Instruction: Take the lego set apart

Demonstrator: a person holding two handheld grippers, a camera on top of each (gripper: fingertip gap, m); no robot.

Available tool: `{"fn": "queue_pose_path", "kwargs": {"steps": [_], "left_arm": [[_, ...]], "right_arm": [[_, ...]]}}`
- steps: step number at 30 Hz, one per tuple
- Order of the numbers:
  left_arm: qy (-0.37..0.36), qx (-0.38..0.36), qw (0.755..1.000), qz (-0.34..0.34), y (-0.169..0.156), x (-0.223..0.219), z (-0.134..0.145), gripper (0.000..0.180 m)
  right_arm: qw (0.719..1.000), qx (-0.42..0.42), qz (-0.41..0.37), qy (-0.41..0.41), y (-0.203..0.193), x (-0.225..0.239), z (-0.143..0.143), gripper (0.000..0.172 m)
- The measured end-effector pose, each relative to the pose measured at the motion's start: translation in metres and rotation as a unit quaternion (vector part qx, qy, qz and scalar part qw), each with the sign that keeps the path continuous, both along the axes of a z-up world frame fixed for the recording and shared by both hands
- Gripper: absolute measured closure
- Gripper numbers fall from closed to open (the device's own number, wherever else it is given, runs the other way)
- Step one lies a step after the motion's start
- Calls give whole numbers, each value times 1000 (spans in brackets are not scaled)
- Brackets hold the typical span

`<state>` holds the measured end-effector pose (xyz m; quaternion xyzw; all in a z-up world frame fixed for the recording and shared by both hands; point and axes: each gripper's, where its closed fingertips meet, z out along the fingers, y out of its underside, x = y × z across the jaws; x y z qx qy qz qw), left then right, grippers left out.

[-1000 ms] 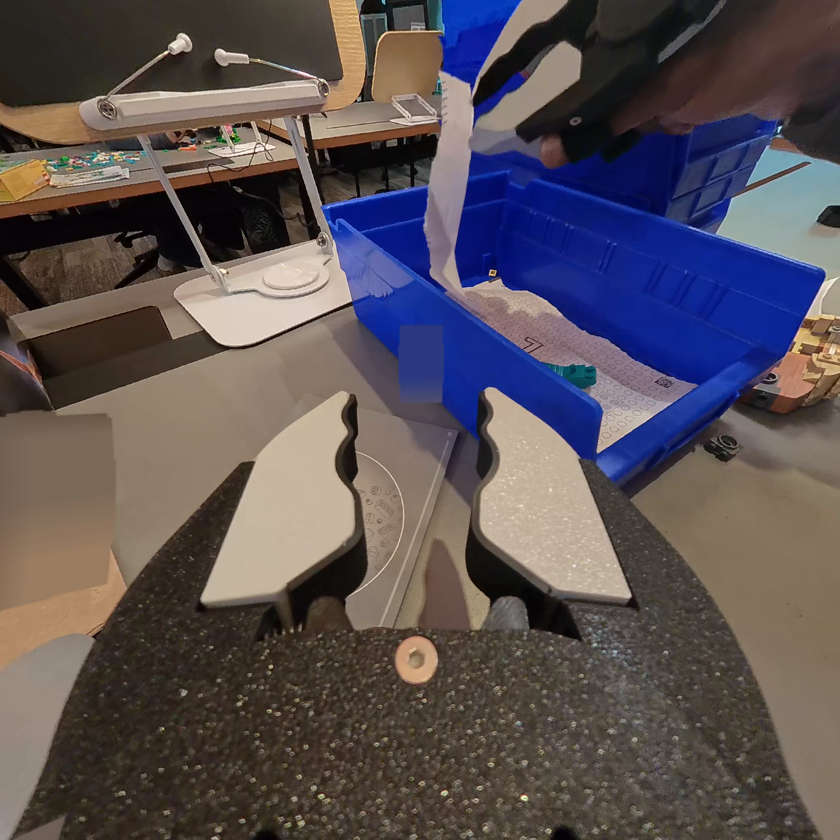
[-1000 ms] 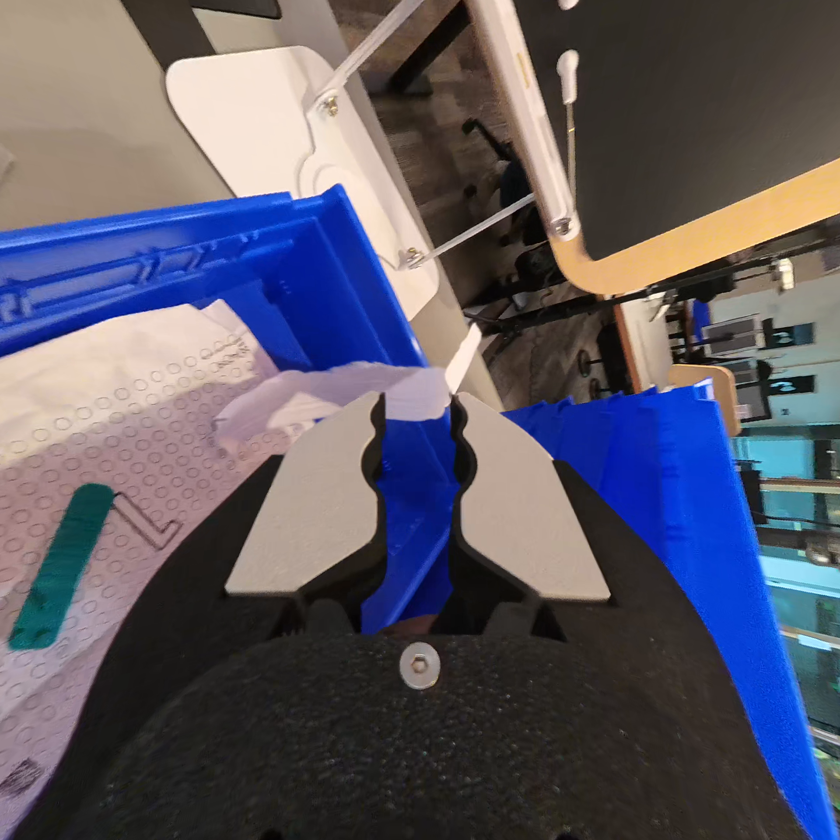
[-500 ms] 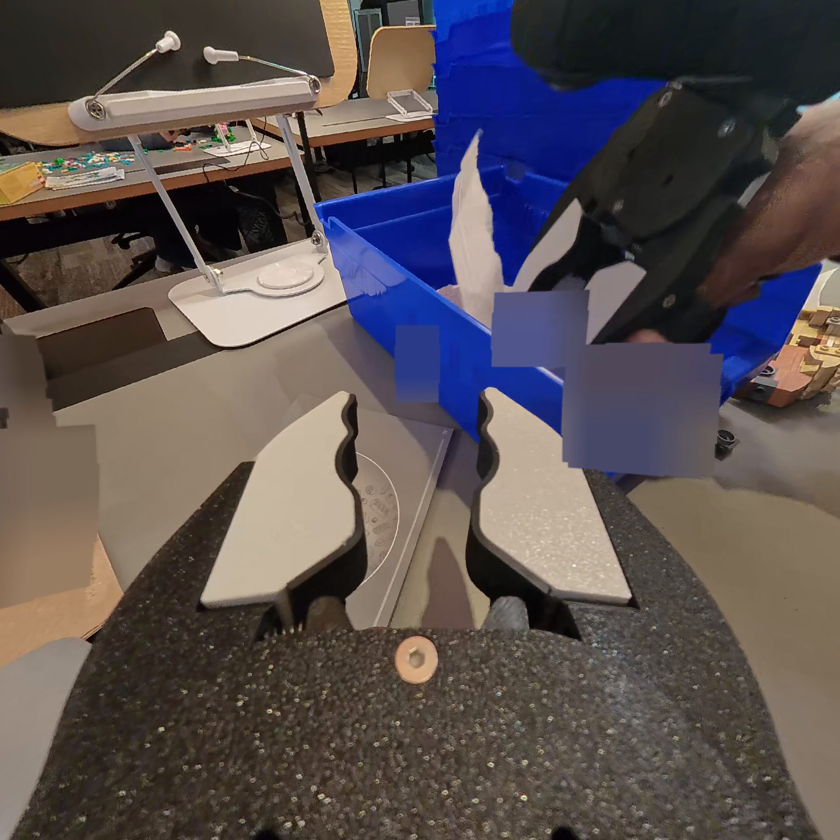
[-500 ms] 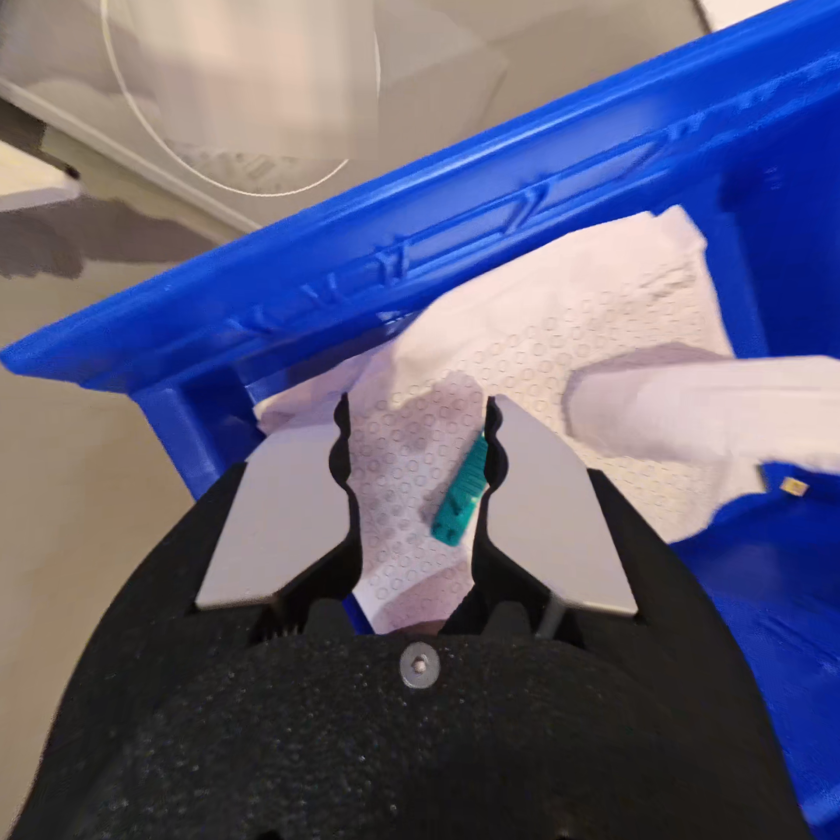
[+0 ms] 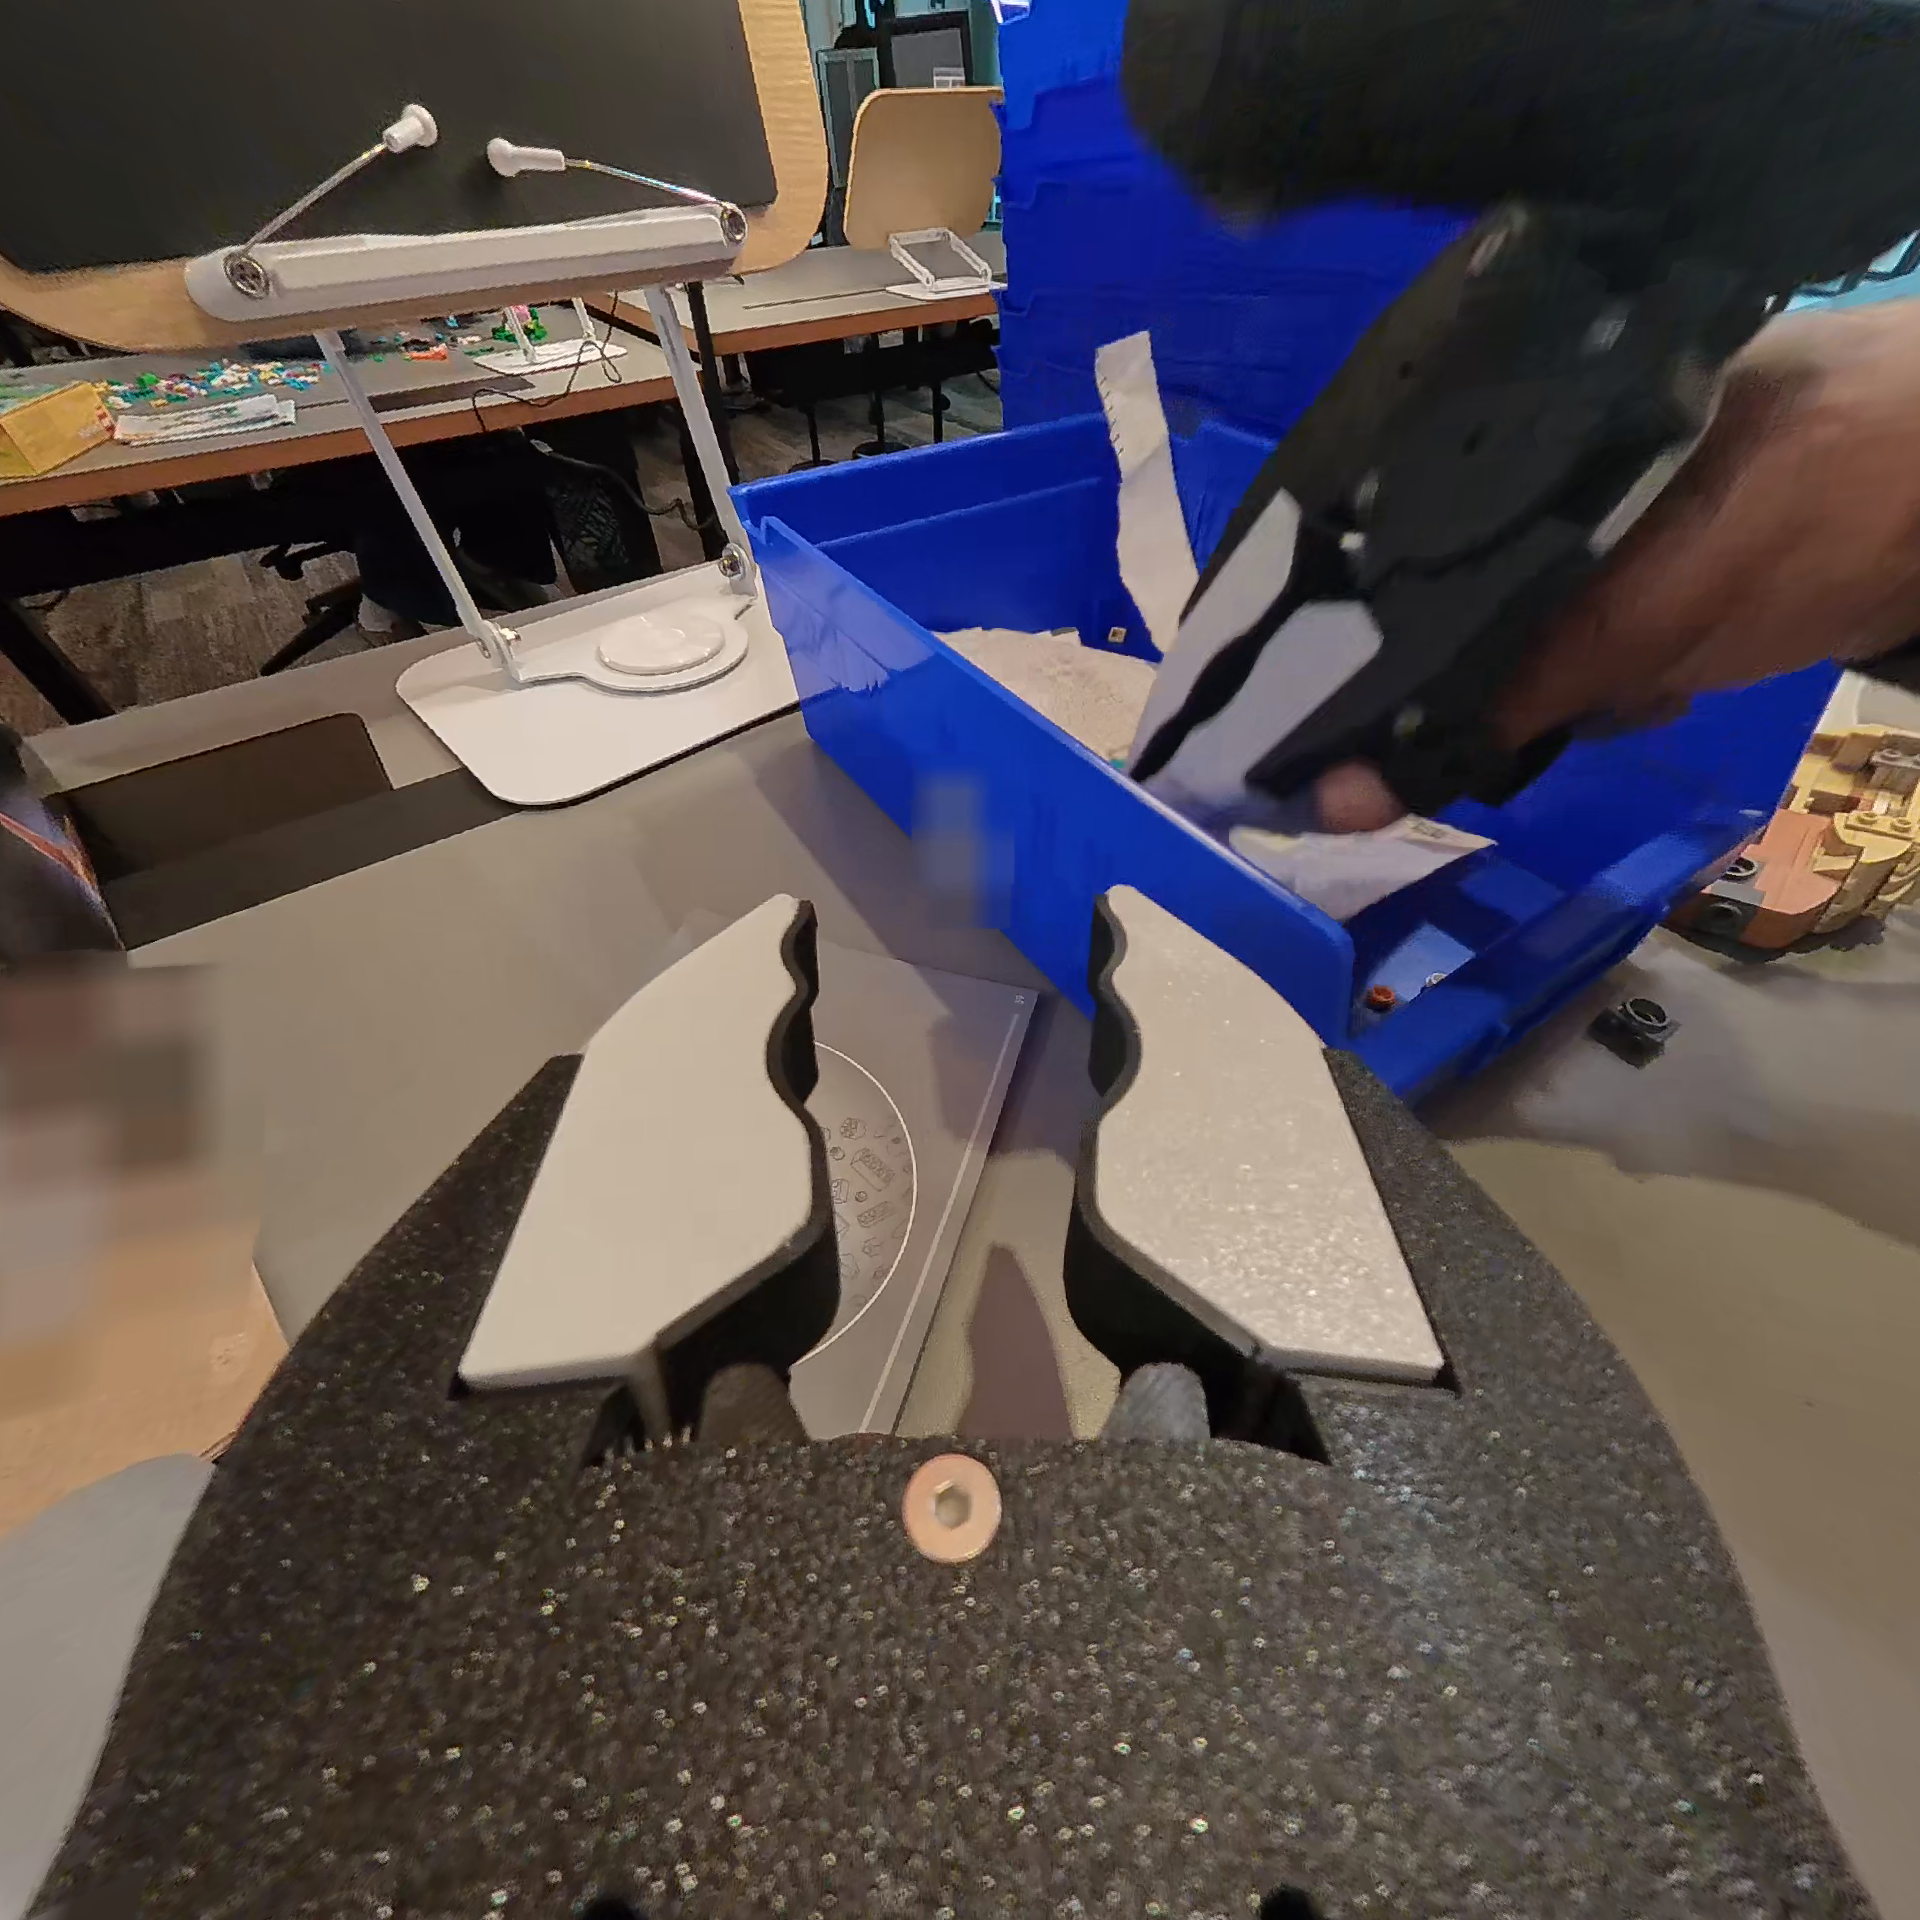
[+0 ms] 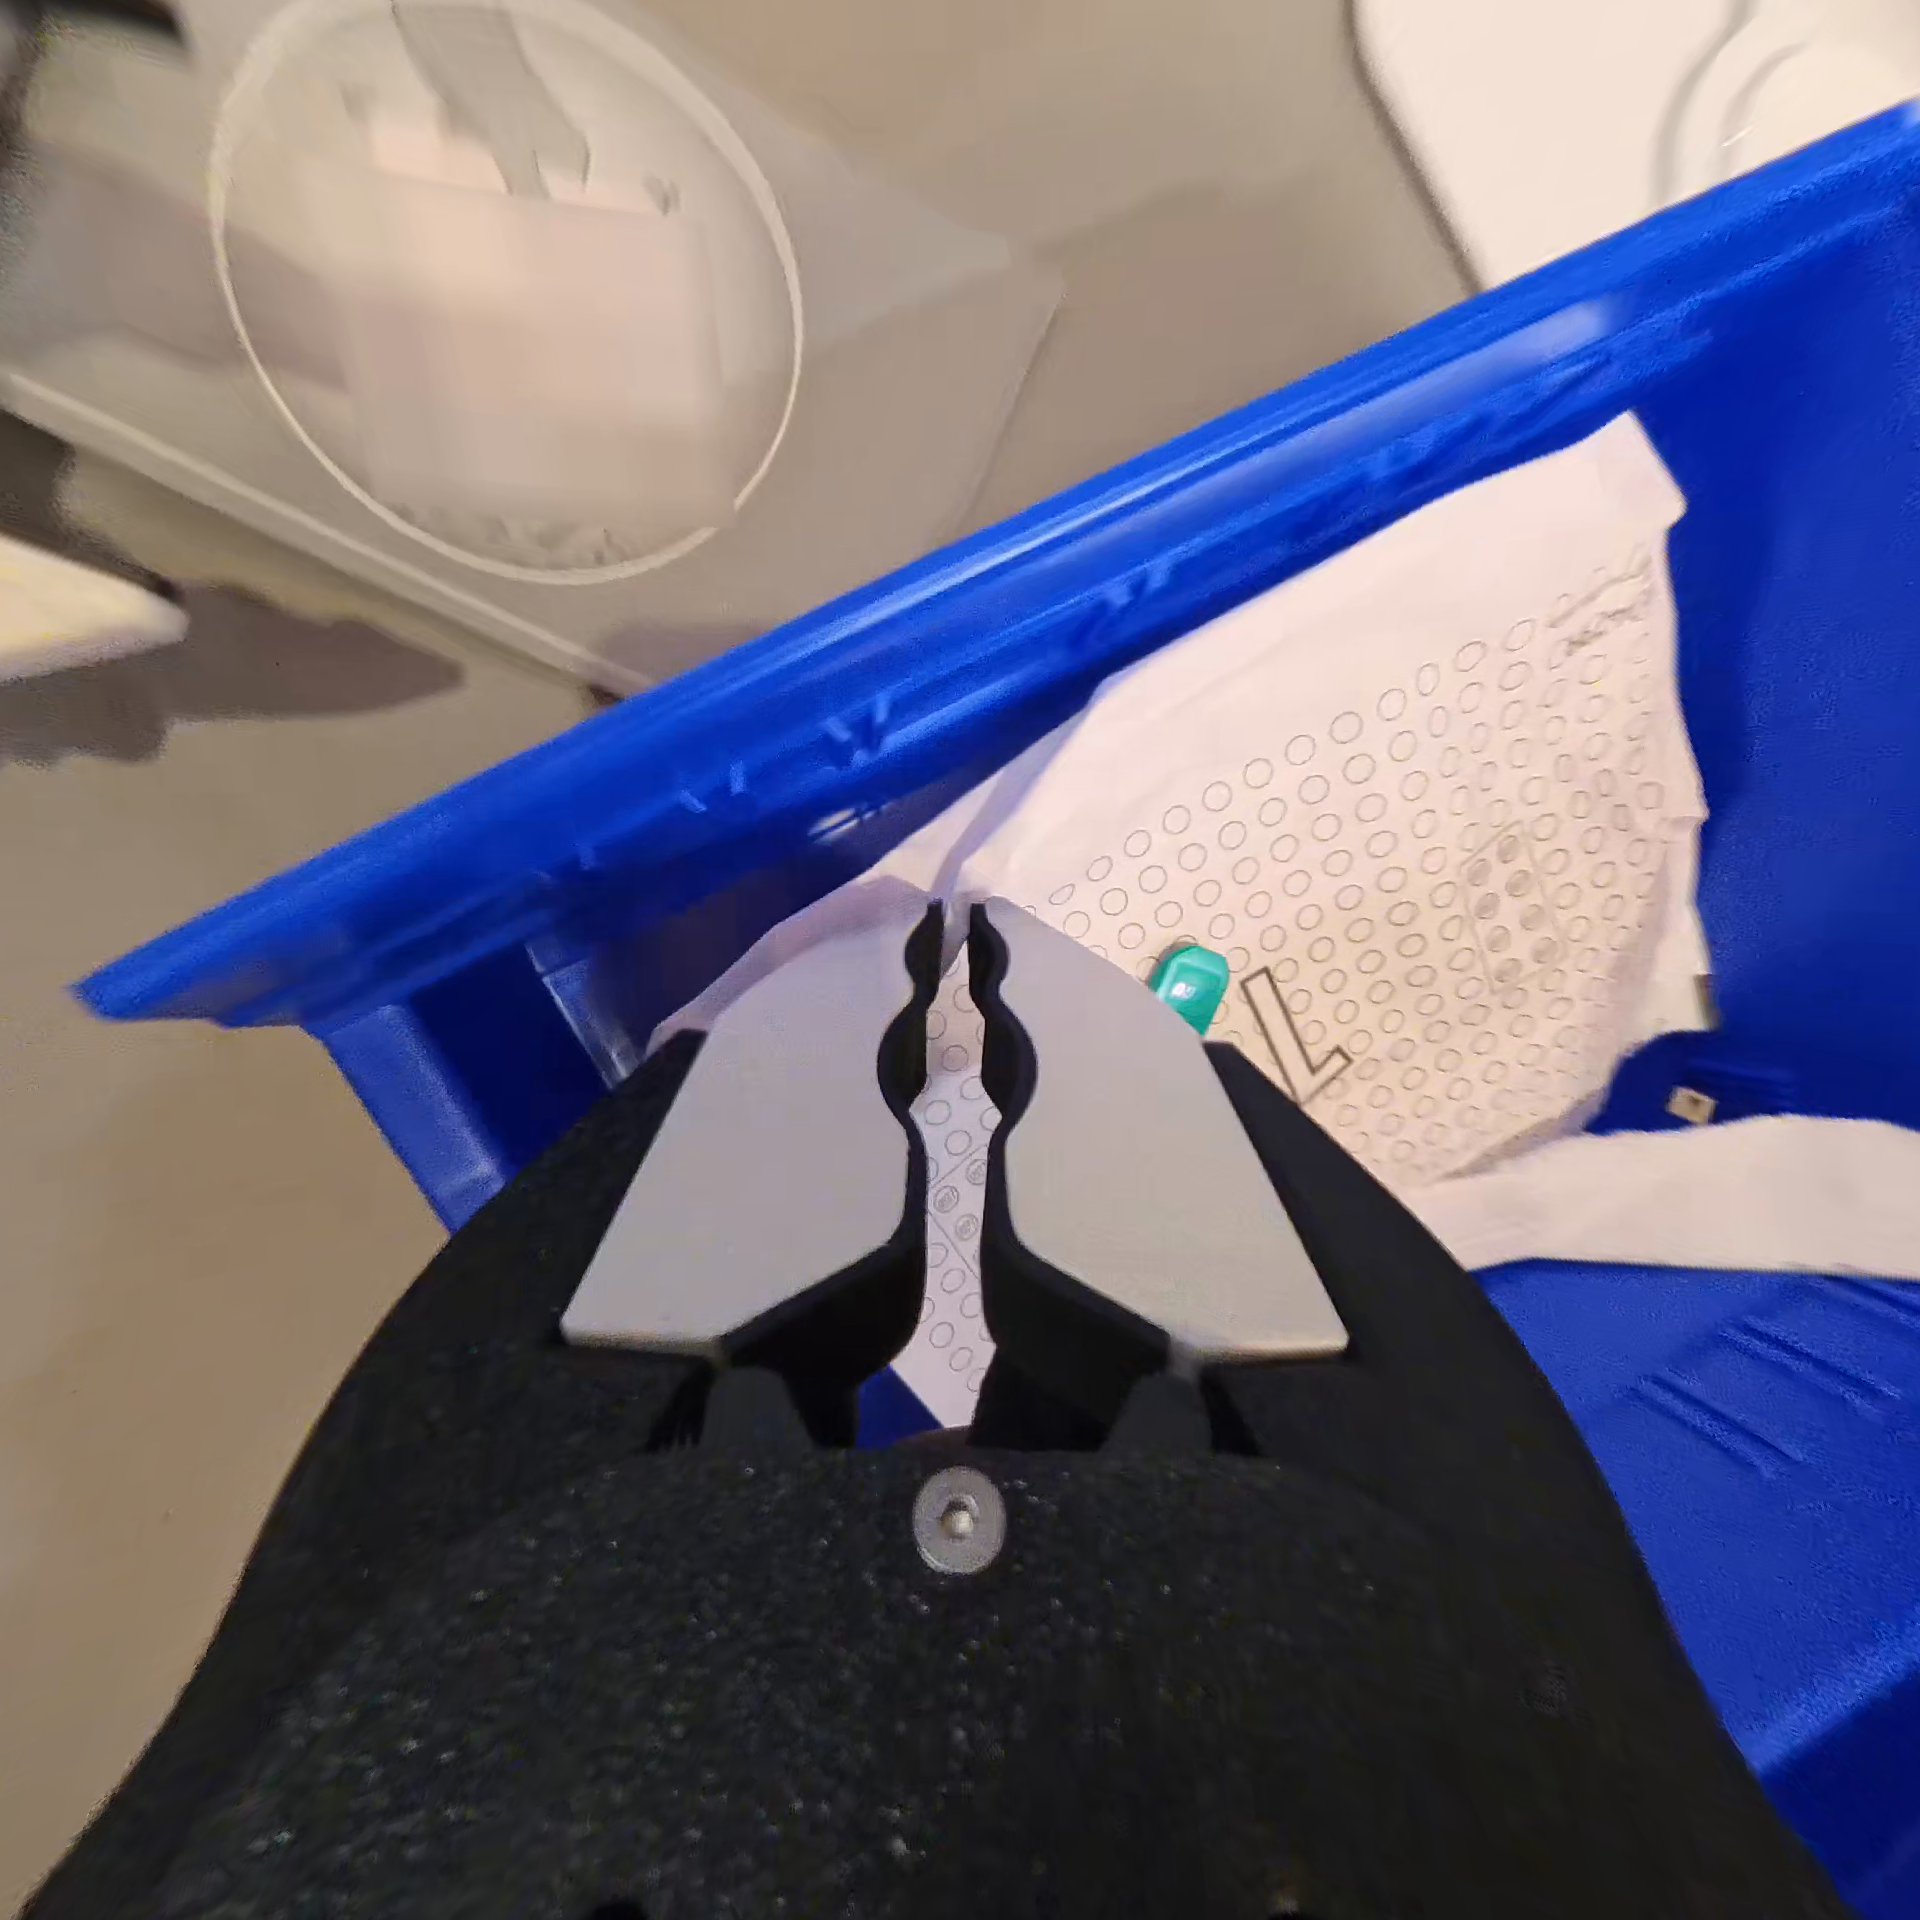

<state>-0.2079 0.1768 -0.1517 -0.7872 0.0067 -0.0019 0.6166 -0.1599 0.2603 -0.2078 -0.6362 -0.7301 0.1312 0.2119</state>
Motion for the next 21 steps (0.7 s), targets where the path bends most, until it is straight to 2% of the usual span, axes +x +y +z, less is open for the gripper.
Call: {"fn": "queue_pose_path", "kwargs": {"steps": [7,10,16,21], "left_arm": [[3,-1,1000,-2,0,2,0,130],[3,-2,1000,-1,1,2,-2,130],[7,-5,1000,-1,1,2,-4,130],[5,-5,1000,-1,1,2,-4,130]], "right_arm": [[980,-56,-41,187,22,-4,104,168],[969,-67,-36,234,26,2,131,168],[954,-14,6,299,16,25,178,169],[948,80,55,302,-2,82,215,169]]}}
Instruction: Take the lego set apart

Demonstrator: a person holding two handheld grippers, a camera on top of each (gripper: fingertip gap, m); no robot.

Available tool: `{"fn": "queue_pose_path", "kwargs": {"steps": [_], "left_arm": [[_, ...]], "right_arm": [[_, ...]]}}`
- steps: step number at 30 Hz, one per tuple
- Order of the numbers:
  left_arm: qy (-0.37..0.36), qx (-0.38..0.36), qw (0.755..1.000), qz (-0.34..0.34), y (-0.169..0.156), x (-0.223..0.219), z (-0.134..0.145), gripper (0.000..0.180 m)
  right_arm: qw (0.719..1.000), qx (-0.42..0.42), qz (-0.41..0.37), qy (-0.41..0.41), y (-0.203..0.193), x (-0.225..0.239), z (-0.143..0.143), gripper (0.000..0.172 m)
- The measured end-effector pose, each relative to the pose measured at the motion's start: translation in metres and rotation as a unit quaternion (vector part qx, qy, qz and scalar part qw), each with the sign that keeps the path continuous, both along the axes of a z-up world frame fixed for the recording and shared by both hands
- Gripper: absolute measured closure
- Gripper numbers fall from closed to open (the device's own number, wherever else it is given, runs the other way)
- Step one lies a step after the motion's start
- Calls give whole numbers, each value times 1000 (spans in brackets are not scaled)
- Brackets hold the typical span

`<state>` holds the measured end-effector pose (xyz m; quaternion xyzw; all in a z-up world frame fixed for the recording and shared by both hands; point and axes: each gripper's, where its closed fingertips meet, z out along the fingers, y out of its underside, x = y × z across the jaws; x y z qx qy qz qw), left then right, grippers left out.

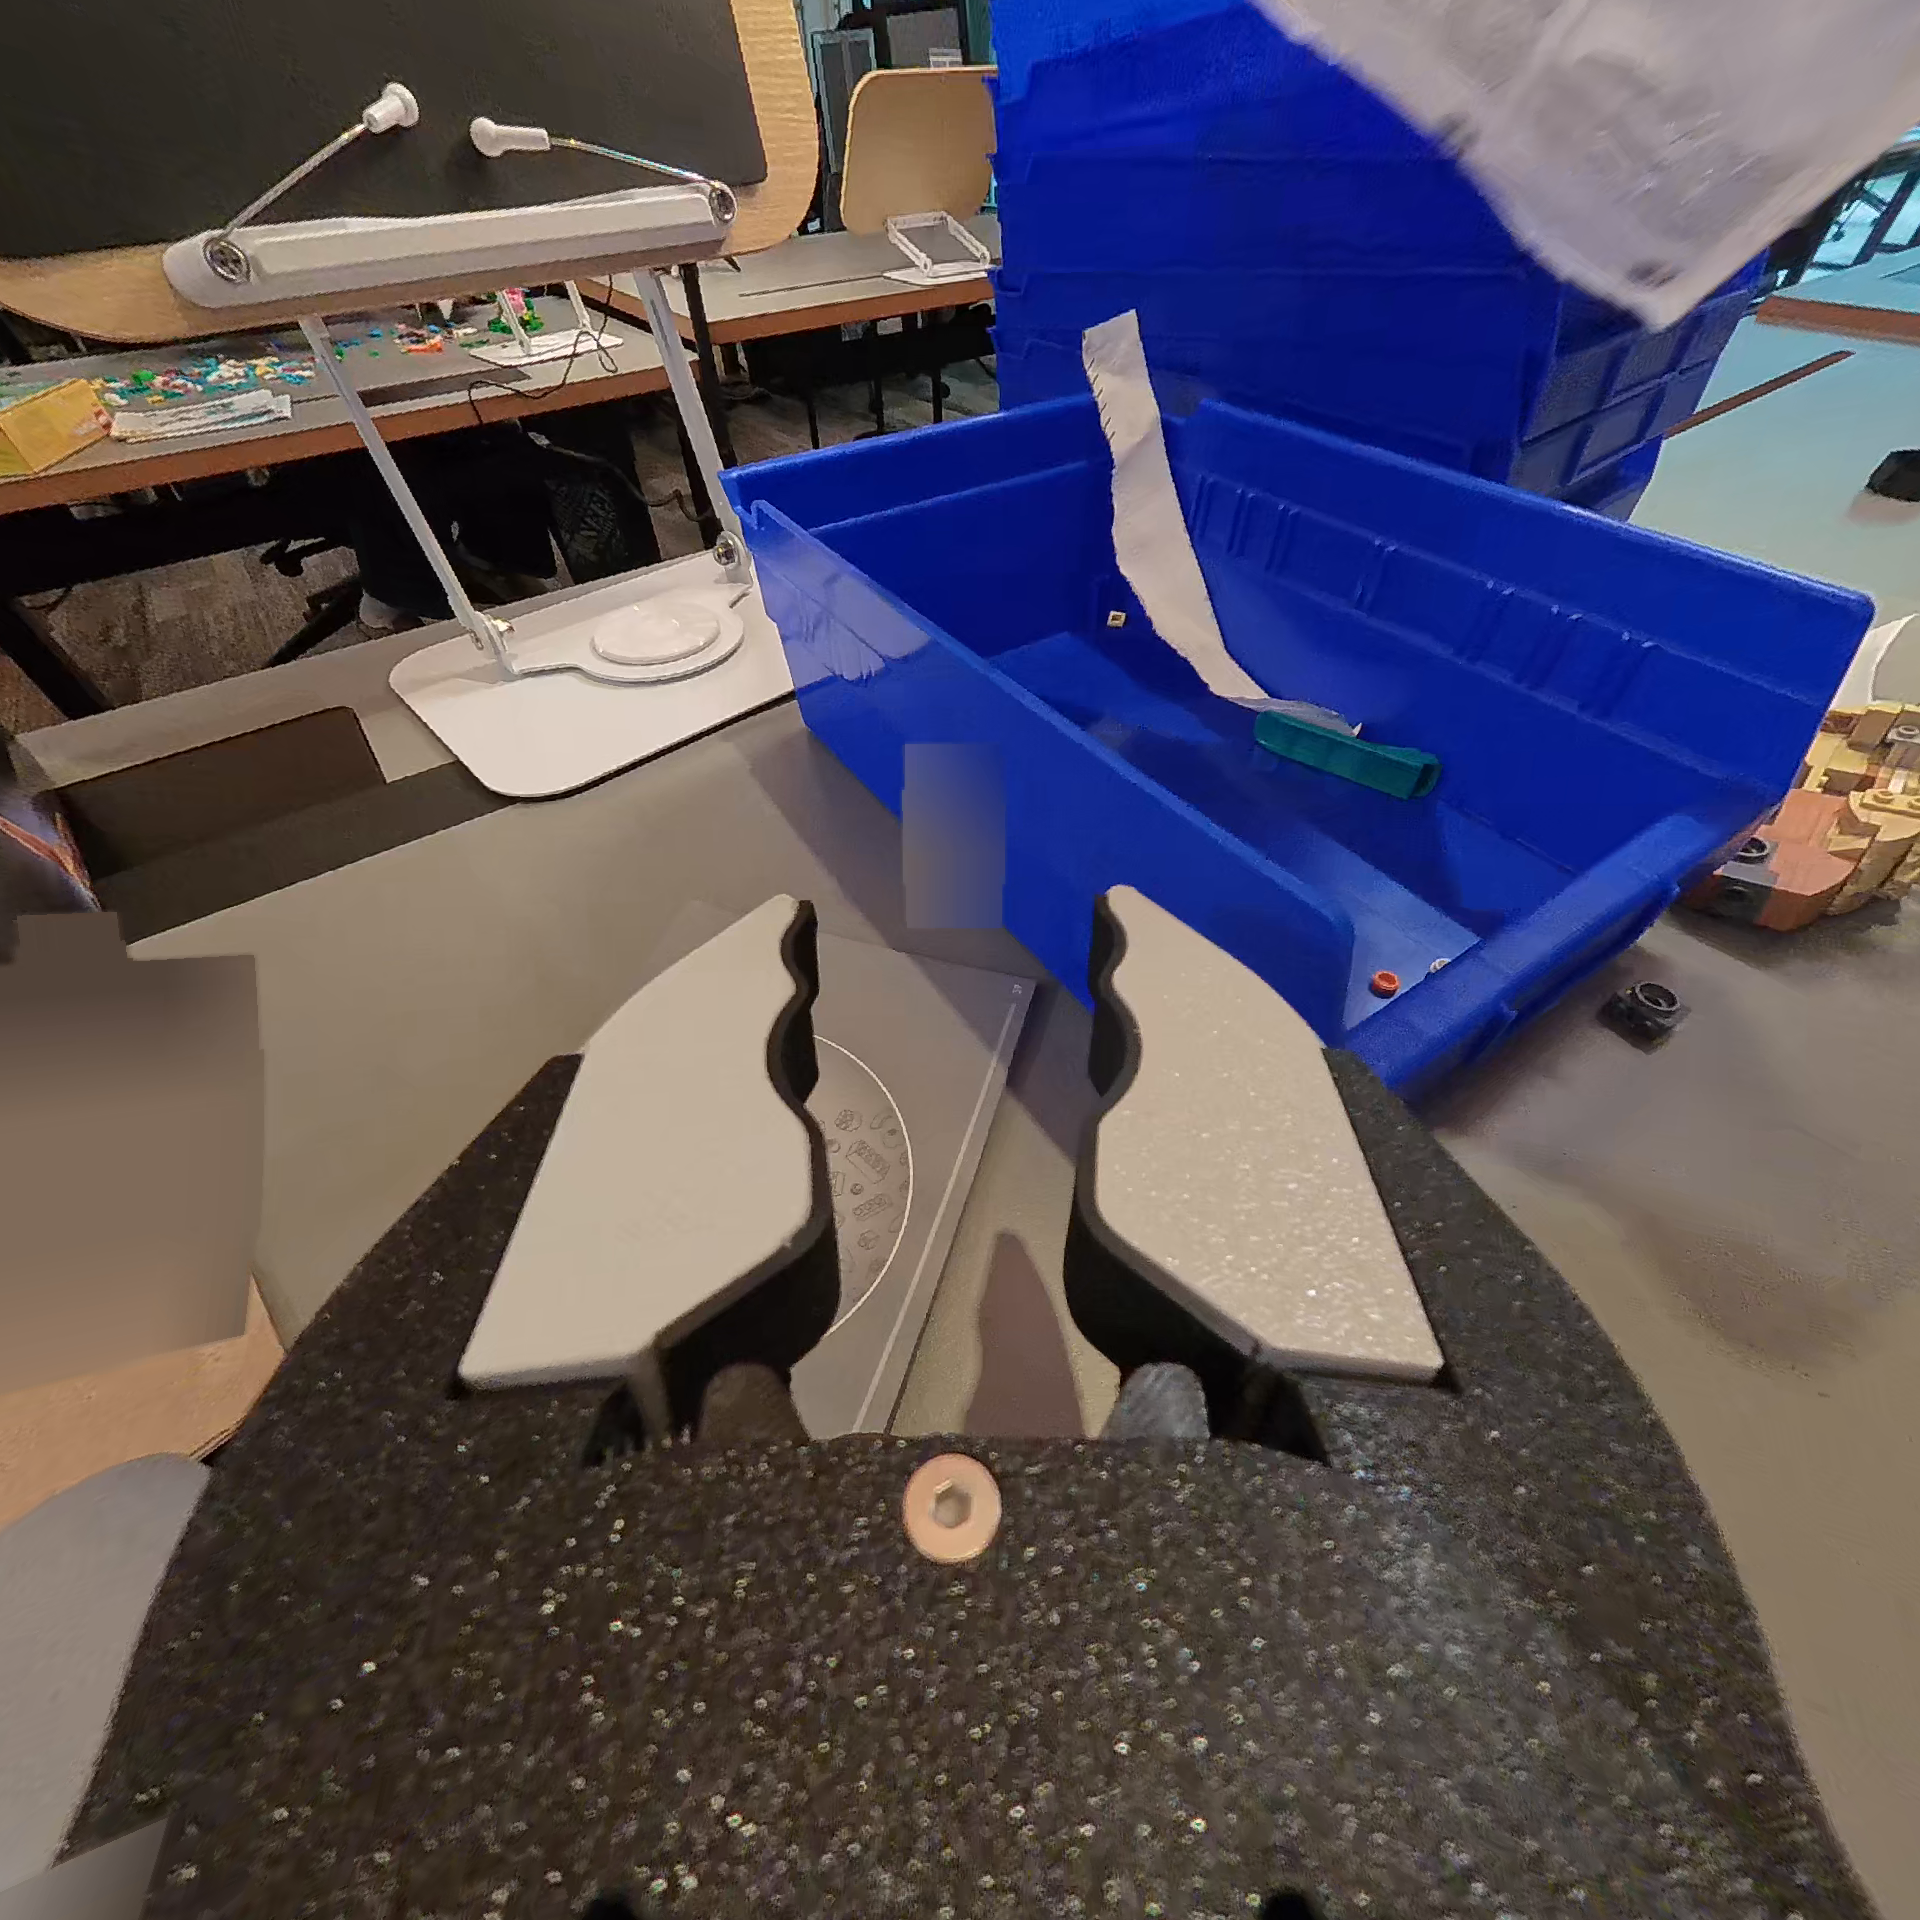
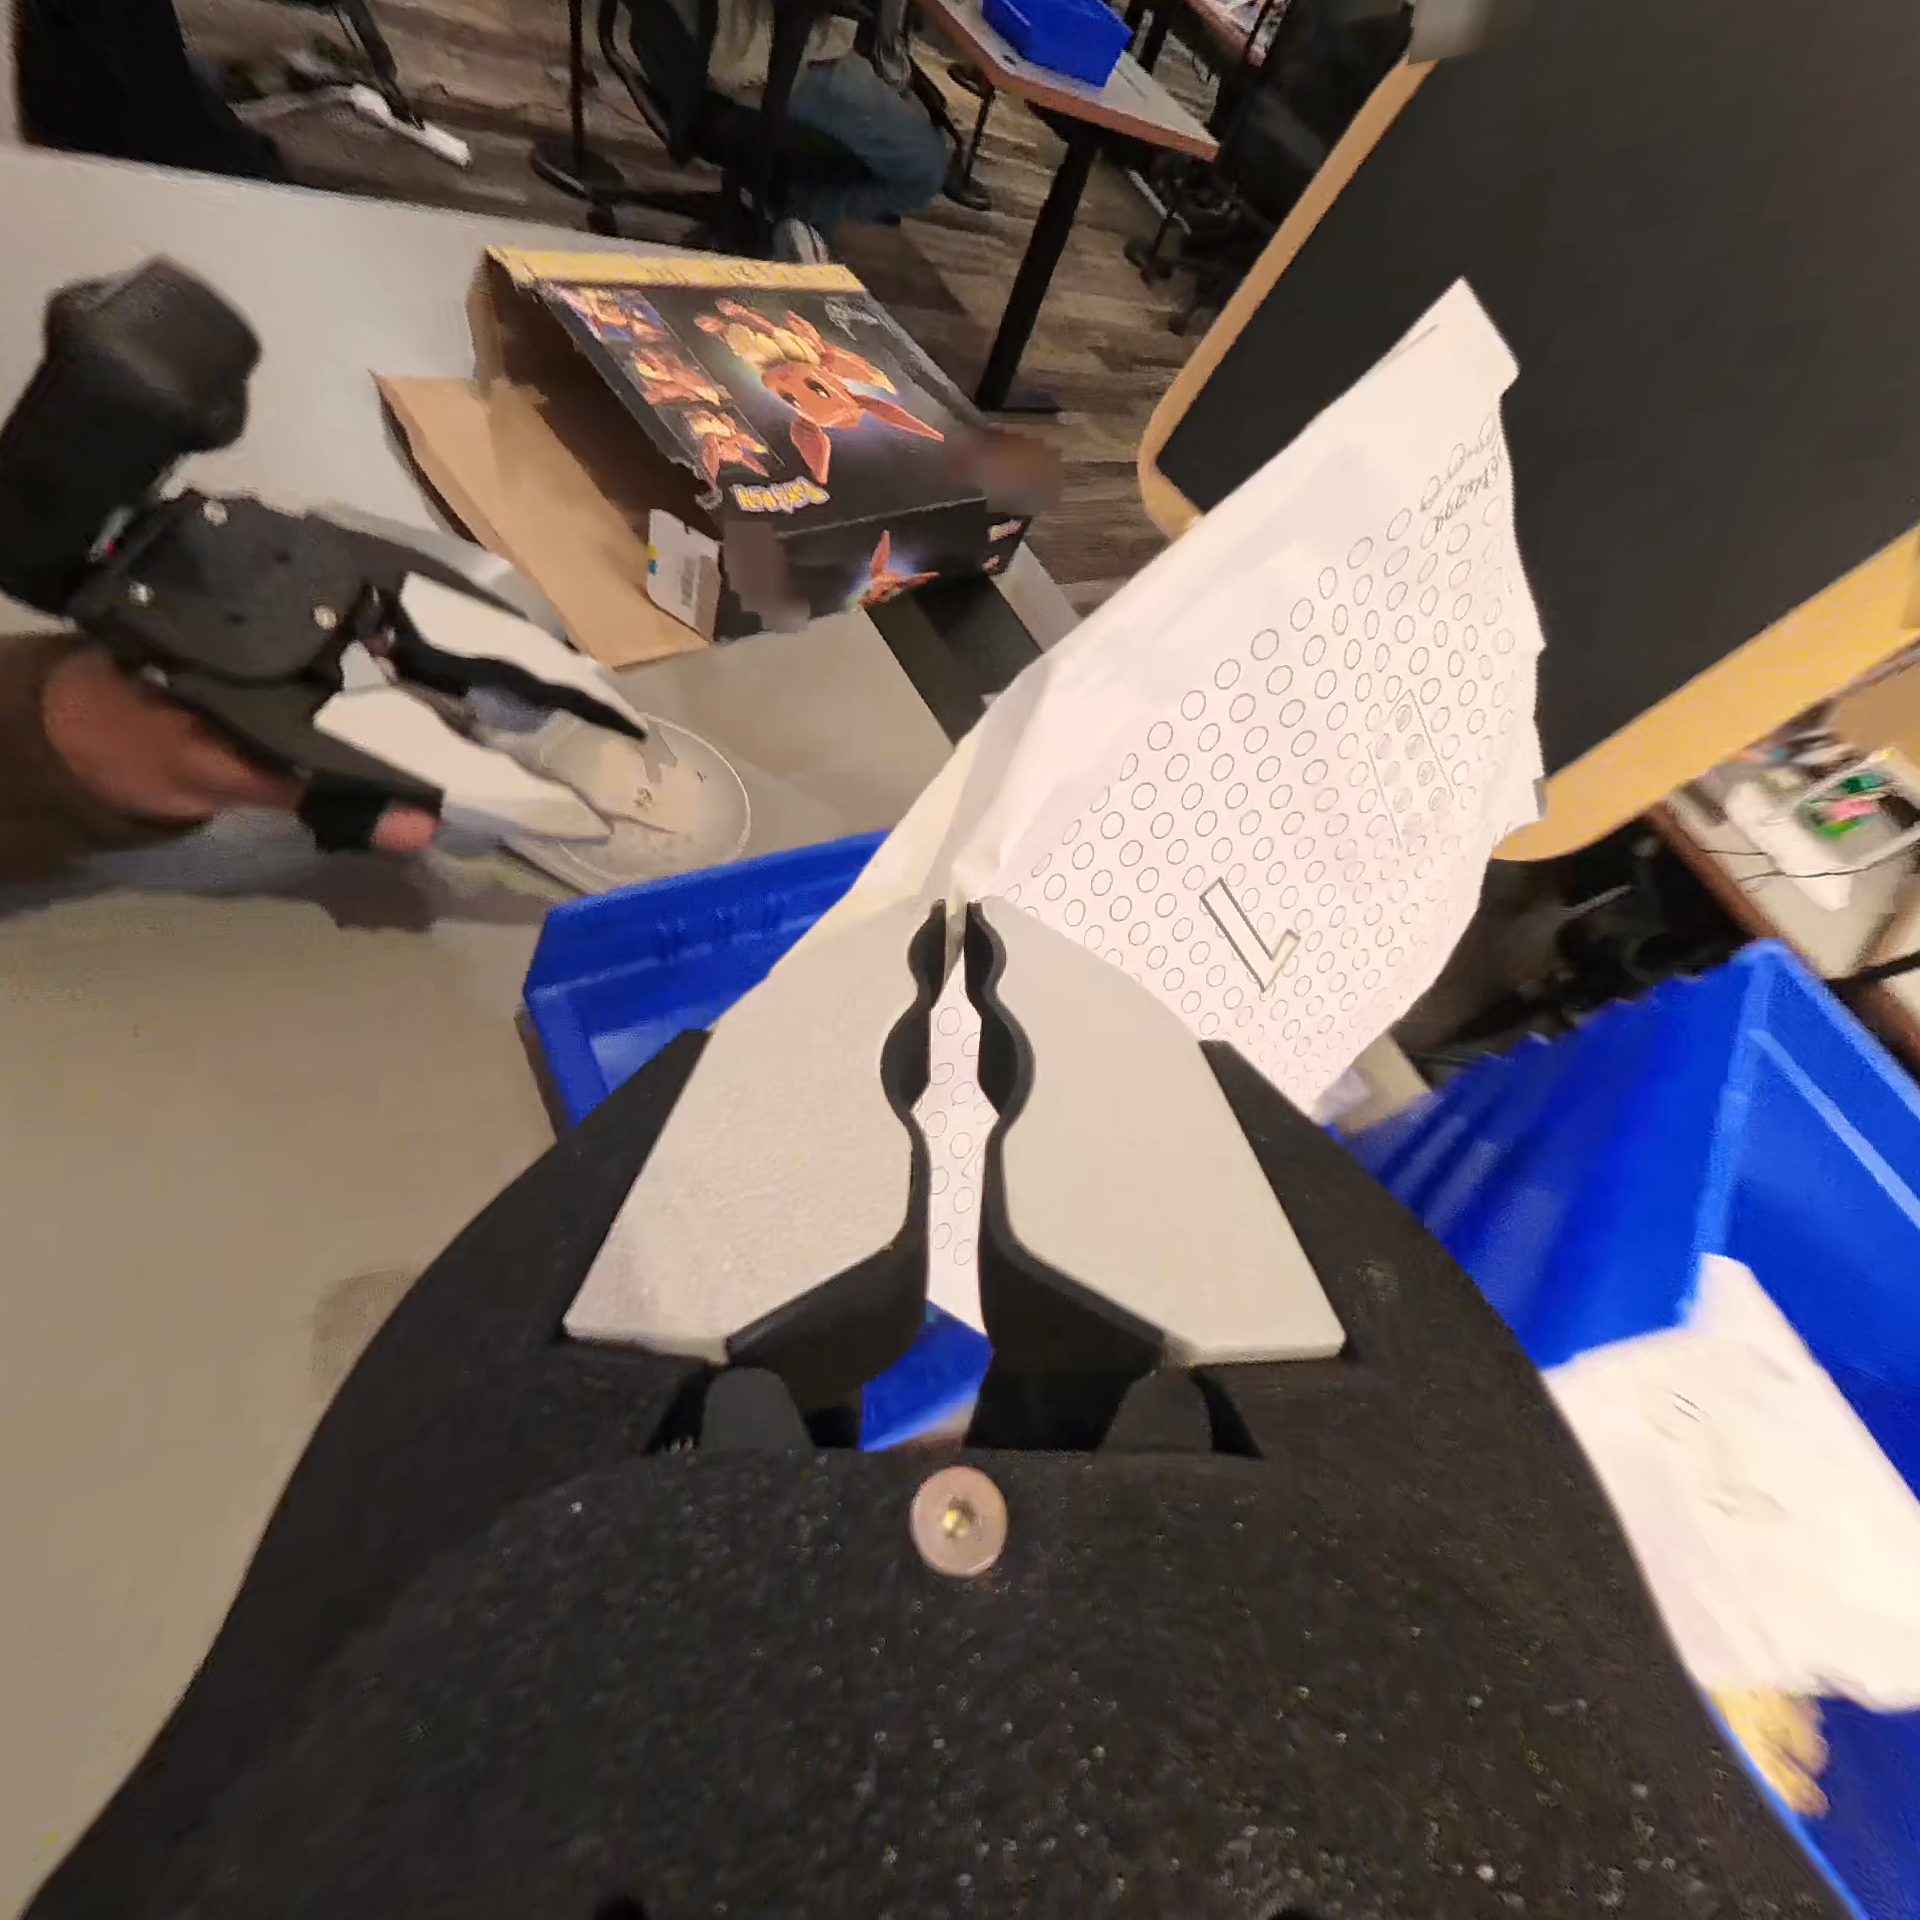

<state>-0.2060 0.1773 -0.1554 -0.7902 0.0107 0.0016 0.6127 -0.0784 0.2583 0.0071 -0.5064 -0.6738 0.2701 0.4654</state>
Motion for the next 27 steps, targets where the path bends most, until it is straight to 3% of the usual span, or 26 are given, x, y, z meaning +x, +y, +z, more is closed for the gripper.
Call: {"fn": "queue_pose_path", "kwargs": {"steps": [3,6,9,13,18,21,23,27], "left_arm": [[4,1,1000,-3,0,3,1,130],[8,-1,1000,-5,1,5,0,130],[10,-3,1000,-6,1,6,-2,130],[12,-4,1000,-4,2,6,-3,130],[15,-6,1000,-3,2,7,-6,130],[19,-9,1000,-3,2,8,-8,130],[21,-10,1000,-2,2,8,-10,130],[19,-11,1000,-1,2,7,-10,130]], "right_arm": [[997,75,-5,-17,-2,46,8,169],[989,139,-12,-56,4,95,-3,169],[981,158,-16,-114,13,142,-35,169],[953,188,-38,-233,44,204,-100,169],[932,132,-20,-337,62,252,-187,169],[925,97,-3,-367,62,262,-222,169],[923,82,7,-375,62,264,-234,166],[925,60,-5,-375,63,261,-226,134]]}}
